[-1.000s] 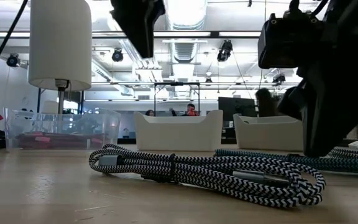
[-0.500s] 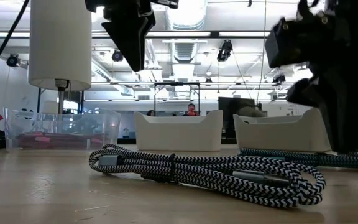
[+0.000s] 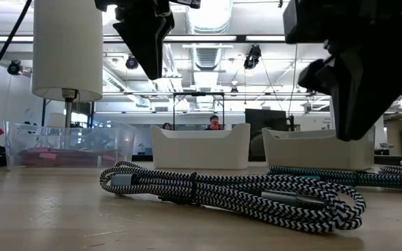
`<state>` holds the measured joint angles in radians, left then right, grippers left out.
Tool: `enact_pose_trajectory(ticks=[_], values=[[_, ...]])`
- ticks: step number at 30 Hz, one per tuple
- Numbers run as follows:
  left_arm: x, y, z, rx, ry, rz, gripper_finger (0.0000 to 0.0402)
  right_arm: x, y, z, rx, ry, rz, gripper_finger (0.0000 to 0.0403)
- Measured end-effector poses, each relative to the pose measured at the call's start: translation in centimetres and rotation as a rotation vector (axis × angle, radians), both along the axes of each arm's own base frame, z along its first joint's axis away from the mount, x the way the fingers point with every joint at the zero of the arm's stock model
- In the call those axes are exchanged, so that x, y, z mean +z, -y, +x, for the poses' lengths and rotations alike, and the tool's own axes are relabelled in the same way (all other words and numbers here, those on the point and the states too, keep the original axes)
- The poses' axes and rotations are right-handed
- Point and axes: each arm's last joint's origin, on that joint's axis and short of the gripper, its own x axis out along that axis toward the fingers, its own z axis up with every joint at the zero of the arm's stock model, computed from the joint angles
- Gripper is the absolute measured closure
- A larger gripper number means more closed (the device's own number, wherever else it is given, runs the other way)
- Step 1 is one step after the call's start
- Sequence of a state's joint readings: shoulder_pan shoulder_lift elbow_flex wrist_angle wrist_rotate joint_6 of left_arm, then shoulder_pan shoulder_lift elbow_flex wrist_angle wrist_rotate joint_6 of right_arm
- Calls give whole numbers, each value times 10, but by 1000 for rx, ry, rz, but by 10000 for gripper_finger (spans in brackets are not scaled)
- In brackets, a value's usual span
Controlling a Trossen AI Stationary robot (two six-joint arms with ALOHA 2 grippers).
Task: Pick & Place USB Port
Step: Put the blue patterned charger cable into the white bin
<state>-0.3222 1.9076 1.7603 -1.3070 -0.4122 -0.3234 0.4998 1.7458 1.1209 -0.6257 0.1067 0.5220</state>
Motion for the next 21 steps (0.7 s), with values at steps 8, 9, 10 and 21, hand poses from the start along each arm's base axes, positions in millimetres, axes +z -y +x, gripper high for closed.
enact_pose_trajectory(ticks=[8,9,10,21], values=[[0,1,0,1,6,-2,282,-1,2,0,-10,-10,0,361],[0,1,0,1,7,-3,282,-3,3,-2,-9,-20,-3,360],[0,1,0,1,7,-3,282,-5,4,-3,-4,-30,-10,356],[0,1,1,-5,15,-5,282,-13,5,-6,-59,-32,6,285]])
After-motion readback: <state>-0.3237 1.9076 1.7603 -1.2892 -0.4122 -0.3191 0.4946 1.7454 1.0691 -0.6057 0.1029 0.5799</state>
